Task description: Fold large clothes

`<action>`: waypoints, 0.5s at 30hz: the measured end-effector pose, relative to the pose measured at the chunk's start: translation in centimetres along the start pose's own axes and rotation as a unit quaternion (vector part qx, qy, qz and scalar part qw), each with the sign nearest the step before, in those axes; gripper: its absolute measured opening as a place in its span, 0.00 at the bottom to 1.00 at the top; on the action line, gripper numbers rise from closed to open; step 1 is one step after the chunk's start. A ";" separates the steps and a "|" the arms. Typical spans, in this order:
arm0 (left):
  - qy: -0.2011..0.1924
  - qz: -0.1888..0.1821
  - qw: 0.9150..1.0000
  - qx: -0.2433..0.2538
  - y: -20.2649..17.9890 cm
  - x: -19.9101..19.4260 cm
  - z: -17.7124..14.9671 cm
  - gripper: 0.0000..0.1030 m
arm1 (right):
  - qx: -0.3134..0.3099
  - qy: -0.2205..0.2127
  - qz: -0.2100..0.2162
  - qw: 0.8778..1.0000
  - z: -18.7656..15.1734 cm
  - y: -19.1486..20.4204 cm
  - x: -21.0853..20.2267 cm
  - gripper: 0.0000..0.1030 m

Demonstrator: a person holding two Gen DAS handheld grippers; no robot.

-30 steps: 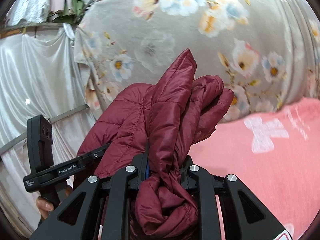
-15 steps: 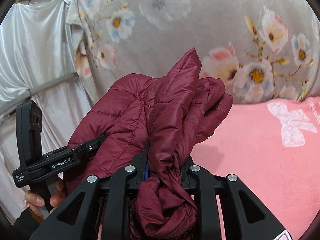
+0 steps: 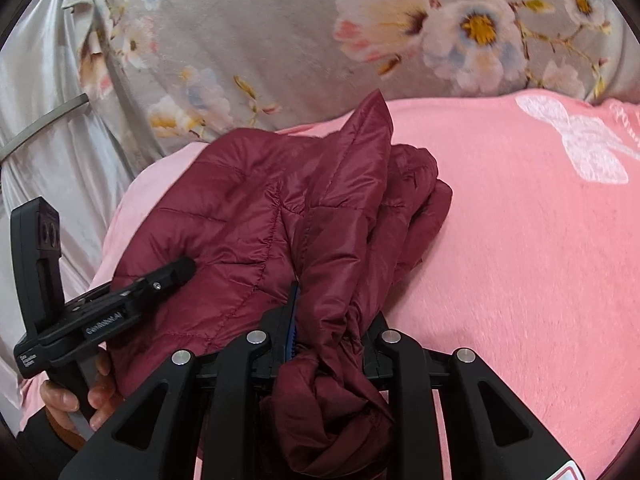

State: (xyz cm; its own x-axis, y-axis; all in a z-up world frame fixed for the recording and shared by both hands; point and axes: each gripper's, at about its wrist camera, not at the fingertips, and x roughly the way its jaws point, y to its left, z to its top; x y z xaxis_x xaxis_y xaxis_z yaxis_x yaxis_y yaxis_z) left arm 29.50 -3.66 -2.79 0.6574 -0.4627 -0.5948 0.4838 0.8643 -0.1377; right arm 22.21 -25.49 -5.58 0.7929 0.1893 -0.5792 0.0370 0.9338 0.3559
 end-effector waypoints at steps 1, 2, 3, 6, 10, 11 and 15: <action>0.005 0.005 1.000 -0.002 0.2 0.4 -0.3 0.52 | 0.006 0.003 0.003 1.000 0.0 -0.2 0.1 0.22; 0.010 0.009 1.000 -0.004 0.4 0.8 -0.4 0.56 | 0.012 0.007 0.007 1.000 0.1 -0.4 0.2 0.23; 0.016 0.010 1.000 -0.007 0.5 1.1 -0.4 0.57 | 0.014 0.009 0.009 1.000 0.2 -0.5 0.4 0.23; 0.028 0.012 0.999 -0.019 1.1 1.7 -0.3 0.61 | 0.032 0.031 0.014 0.999 0.2 -1.2 0.9 0.35; 0.050 0.028 0.998 -0.037 1.4 1.4 -0.3 0.71 | 0.039 0.040 -0.005 0.998 0.2 -1.6 -0.4 0.46; 0.053 0.034 0.997 -0.042 1.5 0.9 -0.3 0.76 | 0.038 0.040 -0.011 0.998 0.1 -1.6 -1.4 0.46; 0.077 0.053 0.993 -0.069 1.8 -2.2 -0.2 0.83 | 0.028 0.028 -0.050 0.998 0.3 -1.1 -5.6 0.46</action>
State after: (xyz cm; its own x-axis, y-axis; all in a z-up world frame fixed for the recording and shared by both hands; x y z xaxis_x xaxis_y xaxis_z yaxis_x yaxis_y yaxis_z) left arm 28.79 -1.05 -1.88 0.5994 -0.3412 -0.7241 0.3253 0.9304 -0.1691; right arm 17.91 -27.68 -2.51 0.7486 0.1134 -0.6532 0.1493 0.9311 0.3327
